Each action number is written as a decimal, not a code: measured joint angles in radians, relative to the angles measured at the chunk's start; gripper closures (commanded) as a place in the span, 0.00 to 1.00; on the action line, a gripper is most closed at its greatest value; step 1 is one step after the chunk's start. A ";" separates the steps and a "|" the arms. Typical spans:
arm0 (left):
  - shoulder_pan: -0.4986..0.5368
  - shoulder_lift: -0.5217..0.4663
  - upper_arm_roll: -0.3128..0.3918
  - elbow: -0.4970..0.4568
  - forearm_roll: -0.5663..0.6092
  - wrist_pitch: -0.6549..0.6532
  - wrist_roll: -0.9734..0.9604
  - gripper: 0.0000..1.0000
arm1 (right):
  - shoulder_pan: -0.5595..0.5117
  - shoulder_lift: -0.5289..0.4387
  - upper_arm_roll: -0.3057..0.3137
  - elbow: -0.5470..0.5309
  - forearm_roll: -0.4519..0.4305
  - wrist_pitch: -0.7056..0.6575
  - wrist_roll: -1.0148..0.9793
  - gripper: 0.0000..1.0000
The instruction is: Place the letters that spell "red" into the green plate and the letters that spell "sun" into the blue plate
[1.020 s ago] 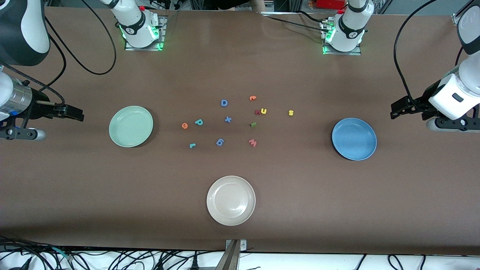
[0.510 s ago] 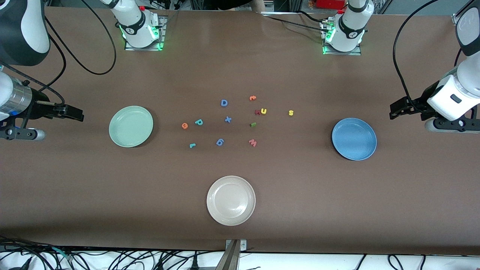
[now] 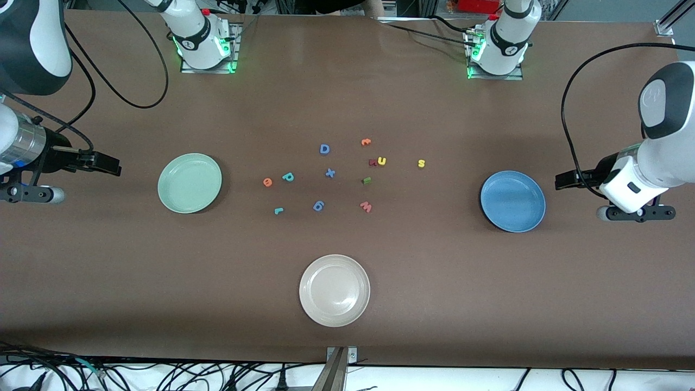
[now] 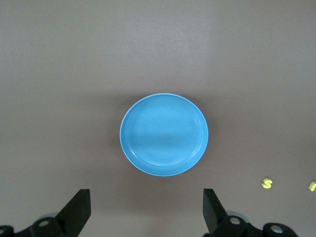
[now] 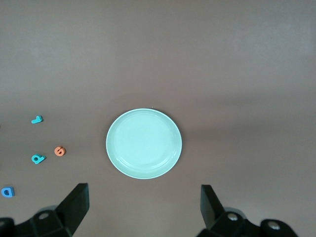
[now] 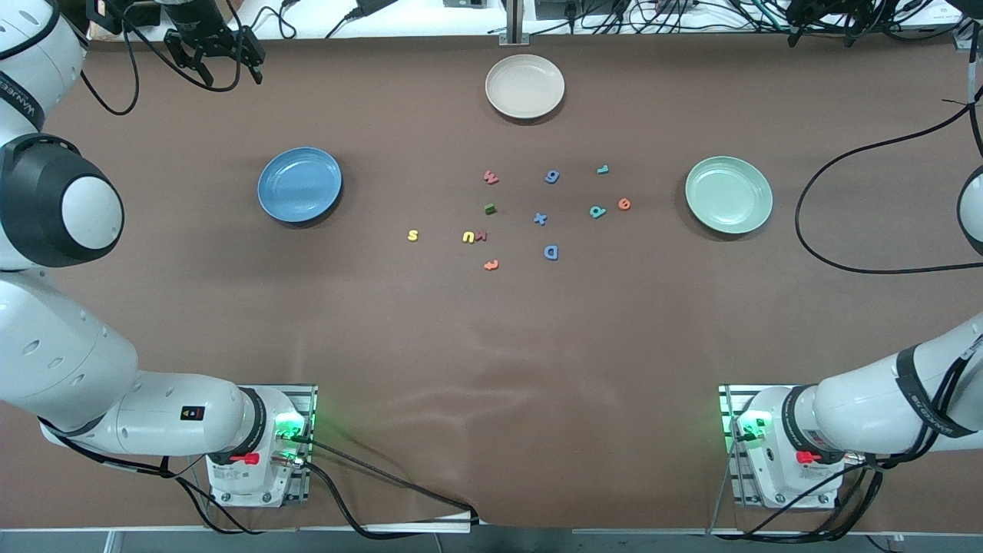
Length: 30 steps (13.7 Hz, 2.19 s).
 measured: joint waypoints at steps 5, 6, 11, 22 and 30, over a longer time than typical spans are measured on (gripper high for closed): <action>0.006 0.008 0.003 0.049 0.000 -0.016 -0.004 0.00 | 0.000 0.000 0.000 0.000 0.000 0.000 0.000 0.00; 0.011 0.017 0.004 0.049 0.000 -0.016 -0.004 0.00 | 0.000 0.000 0.000 0.000 0.000 0.000 0.000 0.00; 0.016 0.022 -0.001 0.064 0.000 -0.050 -0.003 0.00 | 0.000 0.000 0.000 0.000 0.000 0.000 0.000 0.00; 0.011 -0.084 -0.019 0.081 0.000 -0.160 -0.004 0.00 | 0.000 0.000 0.000 0.000 0.000 0.000 0.000 0.00; 0.011 -0.084 -0.019 0.081 0.000 -0.161 -0.004 0.00 | 0.000 0.001 0.000 0.000 0.000 0.000 0.000 0.00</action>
